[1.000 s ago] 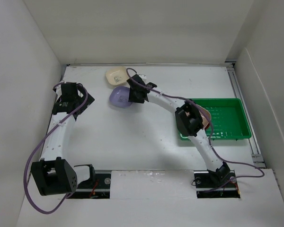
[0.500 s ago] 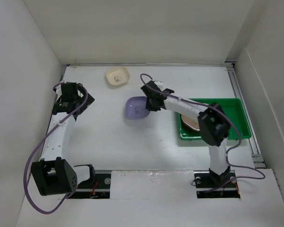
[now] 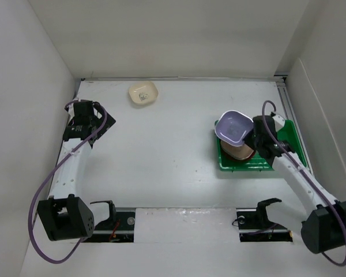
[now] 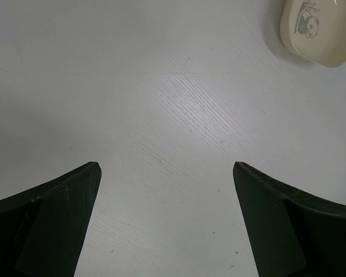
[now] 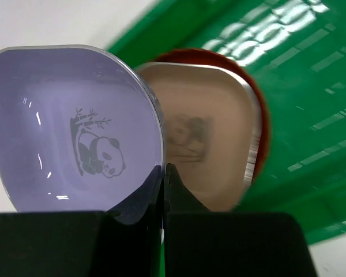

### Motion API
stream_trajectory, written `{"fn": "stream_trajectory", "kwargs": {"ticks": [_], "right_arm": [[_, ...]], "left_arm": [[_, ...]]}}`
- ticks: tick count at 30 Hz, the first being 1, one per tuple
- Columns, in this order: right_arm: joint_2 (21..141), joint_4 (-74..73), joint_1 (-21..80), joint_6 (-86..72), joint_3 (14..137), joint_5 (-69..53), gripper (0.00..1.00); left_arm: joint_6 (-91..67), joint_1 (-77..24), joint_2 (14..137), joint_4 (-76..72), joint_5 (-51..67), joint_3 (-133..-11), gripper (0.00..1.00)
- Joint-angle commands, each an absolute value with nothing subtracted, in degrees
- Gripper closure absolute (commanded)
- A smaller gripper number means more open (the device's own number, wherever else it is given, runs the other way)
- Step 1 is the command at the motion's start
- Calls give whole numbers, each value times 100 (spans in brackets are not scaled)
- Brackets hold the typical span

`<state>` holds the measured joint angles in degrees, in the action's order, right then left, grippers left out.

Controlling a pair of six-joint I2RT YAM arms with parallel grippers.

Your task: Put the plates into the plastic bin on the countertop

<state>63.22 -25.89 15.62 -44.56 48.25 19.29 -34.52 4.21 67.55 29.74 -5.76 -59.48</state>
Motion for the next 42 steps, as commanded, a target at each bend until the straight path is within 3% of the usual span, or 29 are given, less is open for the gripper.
{"fn": "stream_trajectory", "kwargs": {"ticks": [1, 5, 7, 9, 10, 13, 15, 23, 27, 32, 38, 42], "right_arm": [[5794, -2364, 1100, -4562, 4264, 1715, 100], [5450, -2285, 450, -4315, 3964, 1207, 100], [5449, -2285, 448, -4315, 3911, 1107, 91], [5449, -2382, 448, -4315, 3990, 1204, 70], [5388, -2382, 448, -4315, 3990, 1204, 36], [5335, -2496, 527, -4315, 4043, 1204, 10], [5221, -2566, 615, -4315, 4096, 1204, 0], [4641, -2488, 1729, -4368, 4210, 1081, 0], [4851, -2338, 2231, -4307, 4341, 993, 0], [5211, -2276, 2926, -4236, 4430, 1019, 0], [5265, -2109, 3515, -4368, 4368, 1020, 0], [5160, -2162, 3639, -4430, 4368, 1072, 0]], "left_arm": [[-3366, 422, 6548, 2839, -466, -5889, 0], [-3366, 422, 6548, 2839, -466, -5889, 0], [-3366, 422, 6548, 2839, -466, -5889, 0], [-3366, 422, 6548, 2839, -466, -5889, 0], [-3366, 422, 6548, 2839, -527, -5889, 0], [-3366, 422, 6609, 2839, -527, -5889, 0], [-3366, 422, 6662, 2839, -527, -5889, 0], [-4349, 291, 7496, 2086, 52, -6117, 0], [-4448, -18, 9163, 2021, 34, -7868, 0], [-4474, -175, 11054, 1739, 869, -9339, 0], [-4351, -519, 13240, 3301, -140, -12167, 0], [-4403, -519, 13789, 3532, -473, -12595, 2]]}}
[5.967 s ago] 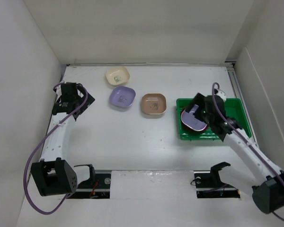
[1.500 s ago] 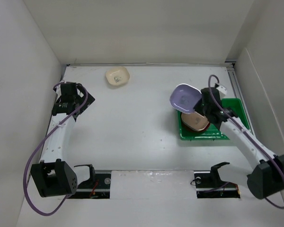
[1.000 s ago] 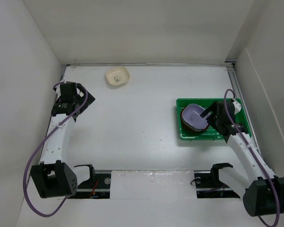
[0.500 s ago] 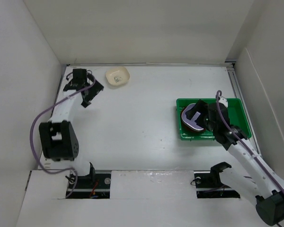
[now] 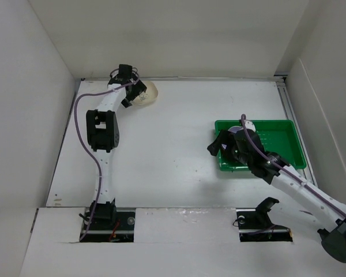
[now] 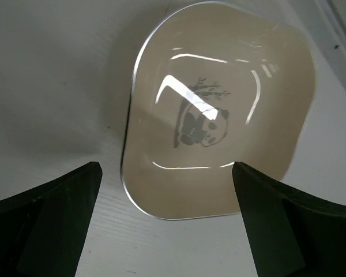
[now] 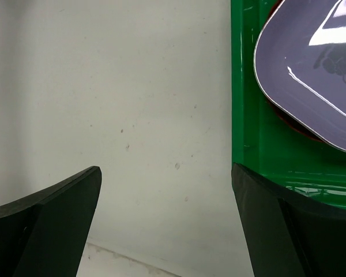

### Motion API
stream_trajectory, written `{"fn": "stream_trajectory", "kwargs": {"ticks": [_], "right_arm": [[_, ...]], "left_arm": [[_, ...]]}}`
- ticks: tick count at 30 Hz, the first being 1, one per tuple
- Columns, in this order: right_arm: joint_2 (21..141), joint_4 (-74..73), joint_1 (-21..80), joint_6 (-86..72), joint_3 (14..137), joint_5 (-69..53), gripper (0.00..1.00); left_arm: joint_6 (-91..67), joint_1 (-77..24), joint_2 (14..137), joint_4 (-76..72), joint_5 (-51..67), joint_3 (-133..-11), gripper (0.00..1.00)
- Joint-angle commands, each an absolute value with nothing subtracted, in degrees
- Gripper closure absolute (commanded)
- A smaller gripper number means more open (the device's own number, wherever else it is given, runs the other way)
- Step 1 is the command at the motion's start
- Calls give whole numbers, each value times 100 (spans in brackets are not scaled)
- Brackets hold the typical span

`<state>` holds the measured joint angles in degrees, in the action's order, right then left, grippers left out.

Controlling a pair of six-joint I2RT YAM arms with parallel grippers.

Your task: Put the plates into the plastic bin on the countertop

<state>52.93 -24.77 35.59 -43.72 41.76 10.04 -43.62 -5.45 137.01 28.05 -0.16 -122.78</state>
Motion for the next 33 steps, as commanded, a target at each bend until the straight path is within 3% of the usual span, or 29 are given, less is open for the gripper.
{"fn": "stream_trajectory", "kwargs": {"ticks": [1, 5, 7, 10, 11, 16, 24, 33], "right_arm": [[5159, -2162, 3639, -4430, 4368, 1124, 0], [4949, -2223, 3691, -4430, 4420, 1125, 0], [4896, -2224, 3691, -4430, 4473, 1125, 0], [4782, -2276, 3691, -4377, 4474, 1125, 0], [4781, -2276, 3691, -4377, 4474, 1125, 0], [4991, -1909, 3691, -4281, 4474, 986, 0], [6132, -1266, 3744, -3649, 4965, 457, 0], [7443, -1143, 3744, -3129, 6117, 466, 0]], "left_arm": [[-4473, -519, 13790, 3533, -475, -12595, 4], [-4526, -519, 14018, 3533, -694, -12700, 19], [-4526, -519, 14193, 3585, -694, -12840, 38], [-4465, -519, 14387, 3848, -546, -13112, 77], [-4465, -519, 14388, 3963, -623, -13113, 100], [-4254, -737, 13432, 3806, -1107, -12079, 100], [-4263, -1800, 9999, 3007, -1827, -8724, 100], [-3981, -3391, 8535, 3111, -2162, -7348, 100]]}}
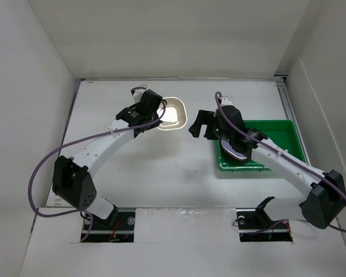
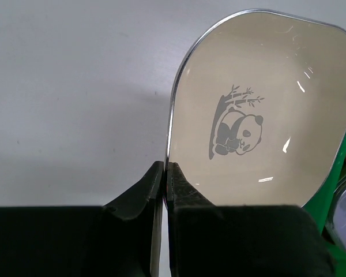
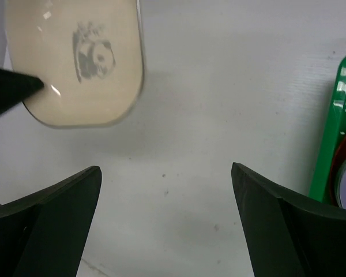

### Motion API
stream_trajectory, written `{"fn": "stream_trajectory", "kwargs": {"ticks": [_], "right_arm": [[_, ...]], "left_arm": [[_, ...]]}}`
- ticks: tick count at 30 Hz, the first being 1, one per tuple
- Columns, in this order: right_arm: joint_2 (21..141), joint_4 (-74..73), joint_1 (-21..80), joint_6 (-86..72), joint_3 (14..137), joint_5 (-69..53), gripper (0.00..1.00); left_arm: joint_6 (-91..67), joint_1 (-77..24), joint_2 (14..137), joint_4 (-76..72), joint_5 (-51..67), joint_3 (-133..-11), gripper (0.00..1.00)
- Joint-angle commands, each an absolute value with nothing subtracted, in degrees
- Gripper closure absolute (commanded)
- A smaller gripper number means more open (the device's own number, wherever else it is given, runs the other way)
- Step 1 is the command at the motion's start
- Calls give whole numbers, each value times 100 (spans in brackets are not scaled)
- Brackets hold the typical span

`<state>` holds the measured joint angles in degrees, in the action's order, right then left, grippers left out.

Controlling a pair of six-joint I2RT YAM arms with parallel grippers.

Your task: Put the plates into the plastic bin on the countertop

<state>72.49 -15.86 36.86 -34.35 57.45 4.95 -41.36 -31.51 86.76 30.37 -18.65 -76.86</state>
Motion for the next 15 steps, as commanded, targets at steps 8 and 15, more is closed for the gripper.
{"fn": "stream_trajectory", "kwargs": {"ticks": [8, 15], "right_arm": [[8682, -853, 3691, -3120, 6328, 220, 16], [8991, -624, 3691, -3339, 6126, 0, 96]], "left_arm": [[-3920, -4253, 7665, 3103, -2101, -6742, 100], [-3762, -4306, 7383, 2962, -1872, -6601, 100]]}}
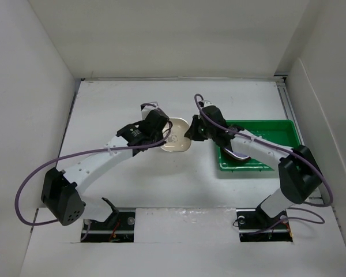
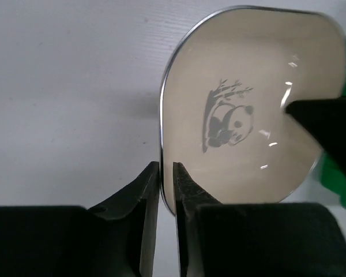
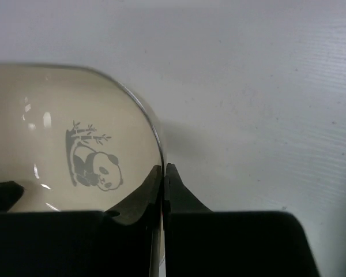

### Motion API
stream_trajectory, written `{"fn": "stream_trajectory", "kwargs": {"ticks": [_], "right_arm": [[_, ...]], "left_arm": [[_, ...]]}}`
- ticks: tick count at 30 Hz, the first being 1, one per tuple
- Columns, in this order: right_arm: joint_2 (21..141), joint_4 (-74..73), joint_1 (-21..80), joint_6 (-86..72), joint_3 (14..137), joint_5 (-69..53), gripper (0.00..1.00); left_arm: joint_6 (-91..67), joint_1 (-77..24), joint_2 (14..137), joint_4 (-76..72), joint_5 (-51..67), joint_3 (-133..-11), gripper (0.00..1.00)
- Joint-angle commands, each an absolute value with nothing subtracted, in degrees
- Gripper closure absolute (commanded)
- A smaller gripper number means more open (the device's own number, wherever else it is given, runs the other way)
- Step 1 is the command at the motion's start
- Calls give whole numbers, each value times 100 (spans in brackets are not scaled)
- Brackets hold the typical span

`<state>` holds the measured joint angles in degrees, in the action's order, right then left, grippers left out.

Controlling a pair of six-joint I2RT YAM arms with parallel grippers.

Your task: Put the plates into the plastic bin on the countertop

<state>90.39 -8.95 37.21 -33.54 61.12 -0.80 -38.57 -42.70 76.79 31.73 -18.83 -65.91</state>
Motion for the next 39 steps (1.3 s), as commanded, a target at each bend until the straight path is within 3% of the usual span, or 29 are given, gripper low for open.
{"fn": "stream_trajectory", "kwargs": {"ticks": [1, 3, 4, 11, 26, 27, 29, 32, 35, 39], "right_arm": [[8913, -624, 3691, -3444, 6074, 96, 100], [8711, -624, 3691, -3585, 5925, 465, 100], [8475, -624, 3604, -3734, 5846, 579, 100], [7395, -1572, 2638, -4849, 5160, 1598, 100], [5405, -2539, 1003, -5273, 3929, 2013, 97], [5318, -2592, 941, -5195, 3929, 1917, 94], [5238, -2662, 940, -4993, 3929, 1776, 69], [5072, -2785, 940, -4869, 4007, 1574, 15], [4914, -3040, 940, -4869, 4236, 1573, 1], [4449, -3488, 1001, -4624, 4710, 1442, 1]], "left_arm": [[-3762, -4307, 7322, 2962, -1942, -6601, 86], [-3953, -4307, 7321, 3075, -2248, -6601, 19], [-3955, -4307, 7321, 3259, -2389, -6714, 1], [-4218, -4307, 7321, 4463, -3787, -7330, 0], [-3814, -4307, 7146, 4219, -3771, -6820, 0], [-3814, -4307, 7146, 4219, -3718, -6820, 0], [-3762, -4307, 7093, 4157, -3718, -6820, 0], [-3762, -4307, 7022, 4157, -3665, -6768, 0], [-3762, -4307, 6970, 4157, -3665, -6768, 0], [-3875, -4307, 6970, 4209, -3788, -6820, 0]]}}
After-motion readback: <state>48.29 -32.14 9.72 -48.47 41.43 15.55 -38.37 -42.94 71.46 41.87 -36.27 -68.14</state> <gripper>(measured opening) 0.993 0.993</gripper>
